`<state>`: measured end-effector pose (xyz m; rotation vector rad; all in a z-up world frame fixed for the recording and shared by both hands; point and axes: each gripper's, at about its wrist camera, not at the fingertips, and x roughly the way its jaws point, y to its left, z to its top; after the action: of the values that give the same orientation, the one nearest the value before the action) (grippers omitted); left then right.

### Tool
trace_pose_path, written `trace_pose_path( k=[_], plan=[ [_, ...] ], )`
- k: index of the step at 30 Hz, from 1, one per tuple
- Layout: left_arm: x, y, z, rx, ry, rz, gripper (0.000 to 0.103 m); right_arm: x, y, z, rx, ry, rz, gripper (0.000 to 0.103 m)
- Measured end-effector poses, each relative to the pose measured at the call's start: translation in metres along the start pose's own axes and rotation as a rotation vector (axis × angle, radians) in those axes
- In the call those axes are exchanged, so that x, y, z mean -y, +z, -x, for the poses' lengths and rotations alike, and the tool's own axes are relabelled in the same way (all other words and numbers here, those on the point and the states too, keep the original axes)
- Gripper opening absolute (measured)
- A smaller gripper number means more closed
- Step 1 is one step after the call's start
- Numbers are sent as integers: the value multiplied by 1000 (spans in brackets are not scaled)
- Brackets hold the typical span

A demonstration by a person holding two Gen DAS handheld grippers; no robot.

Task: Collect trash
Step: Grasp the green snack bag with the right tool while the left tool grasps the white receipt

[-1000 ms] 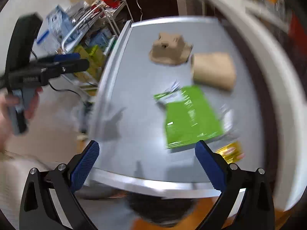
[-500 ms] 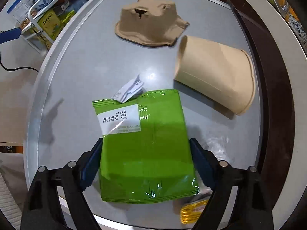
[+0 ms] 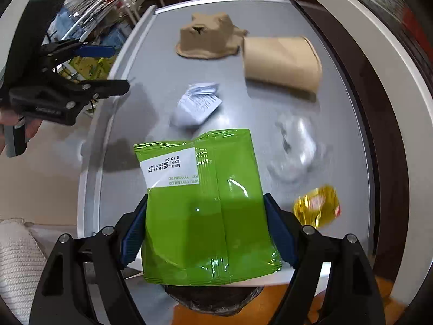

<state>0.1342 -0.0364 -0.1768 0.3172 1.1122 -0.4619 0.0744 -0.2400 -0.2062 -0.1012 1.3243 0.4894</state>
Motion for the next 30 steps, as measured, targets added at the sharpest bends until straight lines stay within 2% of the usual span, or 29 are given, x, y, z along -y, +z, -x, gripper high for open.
trace_pose_path(
  k=[3,8,14,16,18,19,20,21,30],
  plan=[
    [4,9,-5,-14,-31,28,95,0,-8,-1,12,-29,-56,78],
    [29,11,-4,20,-77,92,95,4,-20,0,34,-82,-129,78],
    [69,4,-20,61,21,15,95,17,-35,2,40,-81,-185,79],
    [73,4,-28,66,49,10,83,19,-36,3,42,-79,-190,79],
    [69,5,-39,32,31,49,58,19,-34,2,48,-72,-191,78],
    [67,5,-42,22,20,67,54,19,-34,3,51,-70,-190,78],
    [63,5,-46,10,11,87,43,19,-34,4,53,-69,-186,78],
    [61,5,-48,7,5,102,39,19,-33,5,55,-68,-184,78],
    [44,-4,-23,57,-73,168,39,9,-29,9,64,-49,-135,78]
  ],
)
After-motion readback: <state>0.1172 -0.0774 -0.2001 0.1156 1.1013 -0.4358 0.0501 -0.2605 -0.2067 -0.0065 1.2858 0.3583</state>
